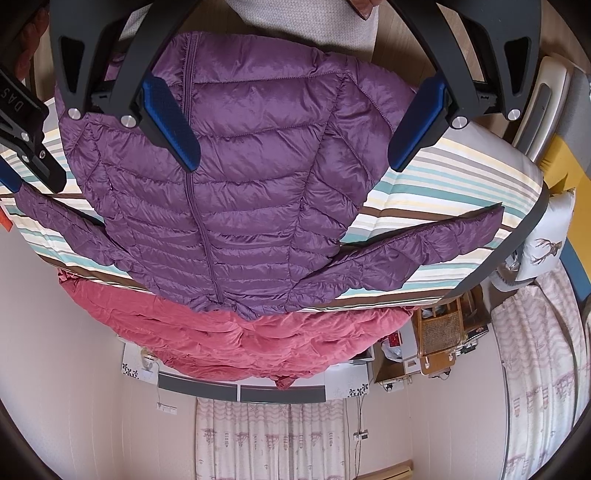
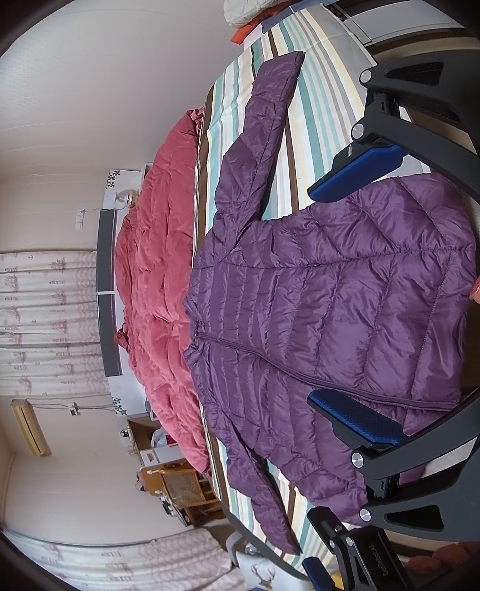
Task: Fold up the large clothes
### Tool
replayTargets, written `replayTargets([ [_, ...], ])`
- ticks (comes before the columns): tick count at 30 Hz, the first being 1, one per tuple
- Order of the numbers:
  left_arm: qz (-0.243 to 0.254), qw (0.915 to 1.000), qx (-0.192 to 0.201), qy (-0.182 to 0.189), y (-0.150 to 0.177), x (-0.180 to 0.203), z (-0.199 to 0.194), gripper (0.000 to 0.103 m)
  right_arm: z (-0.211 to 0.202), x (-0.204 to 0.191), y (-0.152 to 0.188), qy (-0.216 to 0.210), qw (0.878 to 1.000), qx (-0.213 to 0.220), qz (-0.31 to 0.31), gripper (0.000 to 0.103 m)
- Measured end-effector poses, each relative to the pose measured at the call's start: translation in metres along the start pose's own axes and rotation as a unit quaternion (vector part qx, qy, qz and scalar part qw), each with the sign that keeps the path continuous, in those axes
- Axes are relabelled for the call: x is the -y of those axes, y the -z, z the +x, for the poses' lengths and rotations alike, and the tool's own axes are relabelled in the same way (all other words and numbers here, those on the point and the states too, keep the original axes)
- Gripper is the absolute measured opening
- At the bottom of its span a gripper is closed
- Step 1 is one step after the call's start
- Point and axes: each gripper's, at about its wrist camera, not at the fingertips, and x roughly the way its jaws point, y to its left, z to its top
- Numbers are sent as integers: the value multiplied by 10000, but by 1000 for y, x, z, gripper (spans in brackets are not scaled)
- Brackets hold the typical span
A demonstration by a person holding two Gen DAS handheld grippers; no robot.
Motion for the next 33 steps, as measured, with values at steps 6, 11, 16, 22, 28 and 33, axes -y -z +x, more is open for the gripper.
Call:
replayTargets([
  [6, 7, 10000, -18, -2, 1, 0, 0, 101, 1, 0, 0, -29, 10000, -10, 5, 100],
  [11, -4, 10000, -50, 7, 1, 2, 2, 101, 3, 0, 0, -52, 10000, -55, -22, 100],
  [16, -3, 10000, -57, 9, 1, 2, 2, 101, 3, 2, 0, -62, 10000, -43, 14, 100],
  [22, -22, 10000, -90, -9, 1, 0, 5, 101, 3, 2, -1, -113, 9999, -59, -11, 100],
  [28, 29, 9999, -148, -35, 2, 2, 11, 101, 12, 12, -3, -193, 9994, -212, 184, 100],
  [33, 117, 9999, -63, -101, 0, 4, 16, 101, 21, 20, -6, -189, 9991, -284, 239, 100],
])
